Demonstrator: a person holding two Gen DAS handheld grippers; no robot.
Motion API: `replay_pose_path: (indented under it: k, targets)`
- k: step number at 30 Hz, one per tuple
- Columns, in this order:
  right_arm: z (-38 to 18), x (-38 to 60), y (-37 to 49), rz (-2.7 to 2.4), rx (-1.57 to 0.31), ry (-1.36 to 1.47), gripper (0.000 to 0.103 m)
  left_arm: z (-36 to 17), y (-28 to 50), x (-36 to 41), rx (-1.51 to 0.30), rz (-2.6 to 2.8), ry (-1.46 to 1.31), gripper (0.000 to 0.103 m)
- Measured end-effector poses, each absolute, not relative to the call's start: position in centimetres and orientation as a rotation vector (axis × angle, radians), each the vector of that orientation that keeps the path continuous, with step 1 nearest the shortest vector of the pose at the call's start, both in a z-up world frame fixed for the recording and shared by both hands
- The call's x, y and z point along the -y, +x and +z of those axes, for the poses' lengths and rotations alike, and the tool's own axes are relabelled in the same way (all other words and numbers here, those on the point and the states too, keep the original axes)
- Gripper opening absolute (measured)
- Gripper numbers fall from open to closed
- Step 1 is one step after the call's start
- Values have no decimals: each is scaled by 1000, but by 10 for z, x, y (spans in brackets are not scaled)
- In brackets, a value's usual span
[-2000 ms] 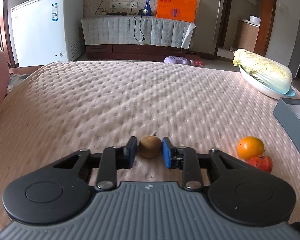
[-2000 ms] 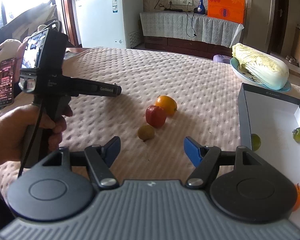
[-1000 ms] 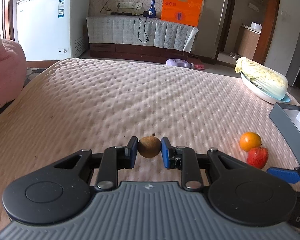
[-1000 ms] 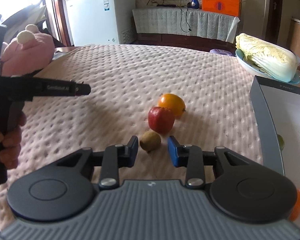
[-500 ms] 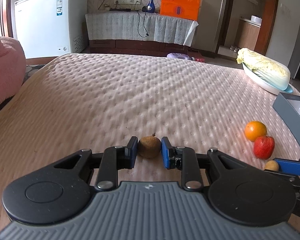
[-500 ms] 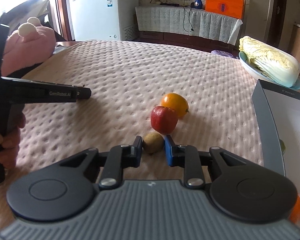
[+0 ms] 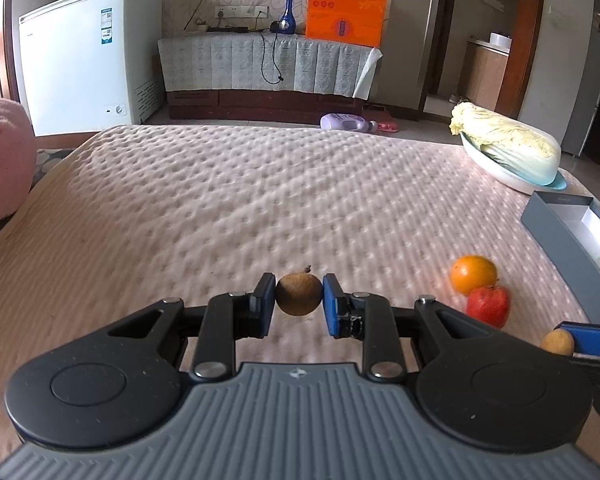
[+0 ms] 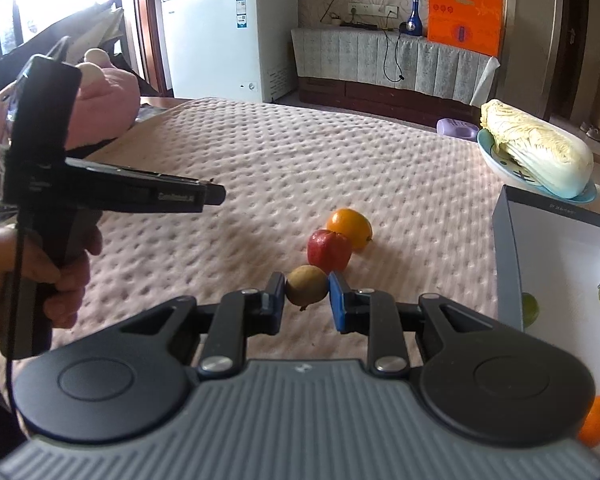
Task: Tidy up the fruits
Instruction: 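Carry the brown fruit in the left tool while the right tool carries its brown fruit to the box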
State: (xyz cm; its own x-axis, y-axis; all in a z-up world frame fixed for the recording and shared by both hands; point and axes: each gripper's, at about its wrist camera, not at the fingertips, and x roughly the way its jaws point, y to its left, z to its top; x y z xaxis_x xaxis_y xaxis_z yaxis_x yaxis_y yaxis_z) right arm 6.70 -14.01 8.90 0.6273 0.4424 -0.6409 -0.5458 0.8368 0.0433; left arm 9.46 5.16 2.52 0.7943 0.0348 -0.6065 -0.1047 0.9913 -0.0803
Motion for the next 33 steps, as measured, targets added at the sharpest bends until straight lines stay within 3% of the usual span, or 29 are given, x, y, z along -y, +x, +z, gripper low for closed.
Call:
replay_pose_path:
  k: [33]
  targets:
    - [111,190,57,560,-638,-117,27,58,107,32,-577,-51,-82,30]
